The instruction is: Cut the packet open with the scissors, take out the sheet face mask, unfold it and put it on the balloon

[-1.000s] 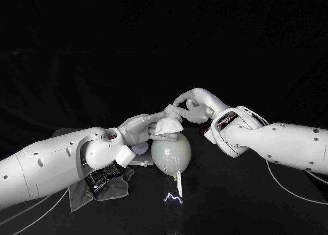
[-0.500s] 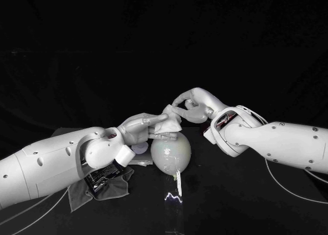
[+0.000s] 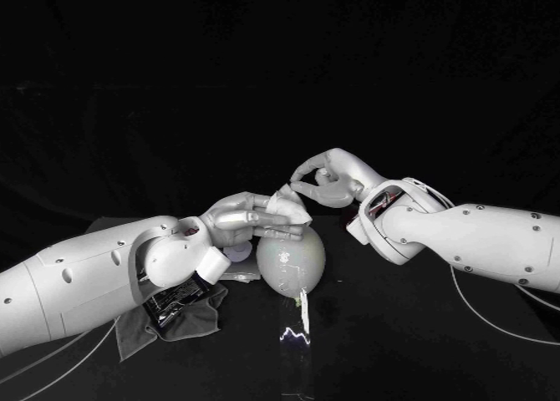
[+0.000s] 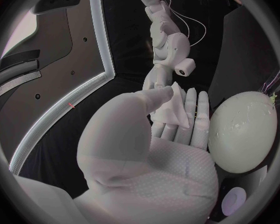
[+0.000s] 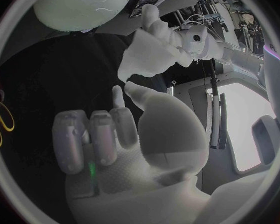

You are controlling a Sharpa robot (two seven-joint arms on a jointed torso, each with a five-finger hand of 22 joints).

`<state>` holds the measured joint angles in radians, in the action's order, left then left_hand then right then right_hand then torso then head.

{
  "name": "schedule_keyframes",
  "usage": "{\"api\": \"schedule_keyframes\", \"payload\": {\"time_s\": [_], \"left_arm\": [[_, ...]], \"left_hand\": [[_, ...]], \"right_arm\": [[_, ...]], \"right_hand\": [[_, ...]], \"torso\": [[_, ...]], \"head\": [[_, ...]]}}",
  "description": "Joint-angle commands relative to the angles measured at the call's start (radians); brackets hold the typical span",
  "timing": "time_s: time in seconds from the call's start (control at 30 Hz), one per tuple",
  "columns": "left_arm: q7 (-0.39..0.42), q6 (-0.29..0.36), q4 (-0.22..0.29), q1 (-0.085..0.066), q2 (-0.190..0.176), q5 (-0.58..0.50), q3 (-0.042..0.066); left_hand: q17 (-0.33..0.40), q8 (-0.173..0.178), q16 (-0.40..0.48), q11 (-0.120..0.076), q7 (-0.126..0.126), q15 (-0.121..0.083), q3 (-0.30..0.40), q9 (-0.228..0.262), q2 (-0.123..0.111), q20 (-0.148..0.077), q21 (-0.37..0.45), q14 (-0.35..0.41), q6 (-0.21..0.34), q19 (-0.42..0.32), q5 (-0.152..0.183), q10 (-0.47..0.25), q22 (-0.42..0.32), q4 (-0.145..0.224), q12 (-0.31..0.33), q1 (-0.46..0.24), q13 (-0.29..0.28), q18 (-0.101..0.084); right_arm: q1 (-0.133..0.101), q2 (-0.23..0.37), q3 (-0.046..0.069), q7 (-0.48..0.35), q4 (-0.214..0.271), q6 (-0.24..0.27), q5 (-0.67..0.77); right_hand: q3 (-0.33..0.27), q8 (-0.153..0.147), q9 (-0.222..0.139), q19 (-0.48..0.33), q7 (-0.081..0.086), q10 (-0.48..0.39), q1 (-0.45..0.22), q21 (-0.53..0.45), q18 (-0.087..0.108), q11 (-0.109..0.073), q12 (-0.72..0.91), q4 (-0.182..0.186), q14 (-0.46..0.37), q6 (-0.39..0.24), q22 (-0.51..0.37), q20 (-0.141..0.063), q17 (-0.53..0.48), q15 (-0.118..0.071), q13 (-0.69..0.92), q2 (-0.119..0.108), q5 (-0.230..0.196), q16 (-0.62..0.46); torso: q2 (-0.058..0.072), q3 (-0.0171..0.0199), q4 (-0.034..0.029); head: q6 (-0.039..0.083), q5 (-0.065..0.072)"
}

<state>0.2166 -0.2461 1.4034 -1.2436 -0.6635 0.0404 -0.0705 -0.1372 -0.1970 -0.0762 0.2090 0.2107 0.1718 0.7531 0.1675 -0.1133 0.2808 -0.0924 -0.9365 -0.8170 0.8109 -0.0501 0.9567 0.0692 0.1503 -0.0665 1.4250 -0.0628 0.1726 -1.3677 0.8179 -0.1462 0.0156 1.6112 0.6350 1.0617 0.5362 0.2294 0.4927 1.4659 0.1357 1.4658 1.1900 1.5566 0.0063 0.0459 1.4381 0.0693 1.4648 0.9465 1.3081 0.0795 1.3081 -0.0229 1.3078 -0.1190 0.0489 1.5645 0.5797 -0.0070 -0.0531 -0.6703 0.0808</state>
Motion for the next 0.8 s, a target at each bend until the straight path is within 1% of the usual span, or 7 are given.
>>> {"api": "schedule_keyframes", "payload": {"time_s": [0.03,0.13,0.3,0.47,0.53,0.63,0.8], "left_arm": [[0.012,-0.016,0.004,0.0,0.002,-0.008,0.001],[0.012,-0.021,0.005,0.0,0.001,-0.007,0.001],[0.014,-0.029,0.007,0.0,-0.001,-0.008,0.001],[0.013,-0.033,0.008,0.0,-0.004,-0.008,0.001],[0.011,-0.033,0.009,0.0,-0.006,-0.008,0.001],[0.007,-0.033,0.01,0.0,-0.007,-0.008,0.001],[0.001,-0.032,0.011,0.0,-0.008,-0.009,0.001]], "left_hand": [[-0.001,0.004,-0.005,0.001,0.053,0.001,0.014,-0.002,0.008,-0.003,-0.008,-0.01,-0.002,0.016,0.001,0.011,0.003,0.023,0.003,0.025,0.001,0.01],[0.0,0.007,-0.004,0.002,0.055,0.001,0.025,-0.003,0.014,-0.005,-0.012,-0.013,-0.002,0.02,0.001,0.011,0.005,0.036,0.004,0.037,0.001,0.009],[0.003,0.012,0.001,0.005,0.056,0.004,0.029,-0.006,0.011,-0.005,-0.016,-0.009,0.003,0.018,0.001,0.005,0.006,0.049,0.006,0.041,0.002,0.007],[0.008,0.024,0.007,0.008,0.058,0.009,0.034,-0.013,0.009,-0.003,-0.016,-0.002,0.025,-0.001,-0.001,-0.011,0.005,0.062,0.007,0.045,0.002,0.005],[0.009,0.026,0.008,0.009,0.058,0.009,0.035,-0.014,0.01,-0.003,-0.016,-0.001,0.028,-0.004,-0.001,-0.012,0.005,0.063,0.007,0.045,0.002,0.005],[0.013,0.038,0.011,0.012,0.061,0.012,0.05,-0.022,0.018,-0.001,-0.014,0.004,0.055,-0.031,-0.003,-0.023,0.002,0.071,0.007,0.05,0.002,0.004],[0.017,0.064,0.009,0.014,0.067,0.012,0.062,-0.038,0.022,0.001,-0.015,0.003,0.124,-0.05,-0.003,-0.022,0.001,0.077,0.005,0.048,0.001,0.004]], "right_arm": [[-0.001,0.001,0.001,0.01,0.0,-0.041,-0.006],[-0.001,0.004,0.0,0.012,0.001,-0.045,-0.007],[-0.001,0.013,0.0,0.014,0.006,-0.043,-0.009],[-0.001,0.028,0.0,-0.005,0.02,-0.005,-0.012],[-0.001,0.046,0.0,-0.044,0.045,0.042,-0.005],[-0.001,0.07,0.0,-0.093,0.079,0.083,0.028],[0.004,0.114,-0.003,-0.145,0.146,0.12,0.127]], "right_hand": [[-0.007,-0.005,-0.002,0.093,0.002,0.033,0.0,-0.005,-0.001,0.008,-0.005,-0.001,0.106,-0.008,0.256,0.007,0.263,0.008,0.184,-0.011,0.0,0.006],[-0.015,-0.011,-0.005,0.092,0.005,0.029,0.0,-0.006,-0.001,0.011,-0.01,0.003,0.106,-0.012,0.255,0.01,0.263,0.011,0.181,-0.014,0.0,0.006],[-0.022,-0.017,-0.008,0.091,0.008,0.026,0.0,-0.008,0.0,0.014,-0.016,0.008,0.106,-0.017,0.255,0.013,0.263,0.013,0.177,-0.017,0.0,0.006],[-0.021,-0.022,-0.011,0.093,0.008,0.026,0.014,-0.005,-0.001,0.015,-0.014,0.006,0.106,-0.017,0.256,0.016,0.263,0.015,0.178,-0.01,0.002,0.006],[-0.011,-0.021,-0.012,0.1,0.005,0.032,0.04,0.006,-0.004,0.012,-0.004,-0.004,0.106,-0.006,0.26,0.018,0.263,0.014,0.184,0.003,0.006,0.006],[0.004,-0.015,-0.011,0.105,-0.001,0.047,0.075,0.014,-0.006,0.007,0.022,-0.027,0.106,0.012,0.263,0.017,0.263,0.01,0.199,0.013,0.012,0.006],[0.006,-0.007,-0.009,0.105,-0.009,0.061,0.096,0.014,-0.006,0.0,0.048,-0.051,0.106,0.04,0.263,0.013,0.263,0.005,0.214,-0.002,0.017,0.006]], "torso": [[0.0,-0.0001,-0.0002],[0.0,-0.0006,0.0001],[0.0,0.0,-0.0001],[0.0,-0.0002,-0.0006],[0.0,0.0004,-0.0012],[0.001,0.0003,-0.0011],[0.0,0.0,-0.0004]], "head": [[-0.001,0.001],[-0.001,0.002],[-0.002,0.003],[-0.003,0.002],[-0.004,0.002],[-0.006,0.0],[-0.009,-0.003]]}}
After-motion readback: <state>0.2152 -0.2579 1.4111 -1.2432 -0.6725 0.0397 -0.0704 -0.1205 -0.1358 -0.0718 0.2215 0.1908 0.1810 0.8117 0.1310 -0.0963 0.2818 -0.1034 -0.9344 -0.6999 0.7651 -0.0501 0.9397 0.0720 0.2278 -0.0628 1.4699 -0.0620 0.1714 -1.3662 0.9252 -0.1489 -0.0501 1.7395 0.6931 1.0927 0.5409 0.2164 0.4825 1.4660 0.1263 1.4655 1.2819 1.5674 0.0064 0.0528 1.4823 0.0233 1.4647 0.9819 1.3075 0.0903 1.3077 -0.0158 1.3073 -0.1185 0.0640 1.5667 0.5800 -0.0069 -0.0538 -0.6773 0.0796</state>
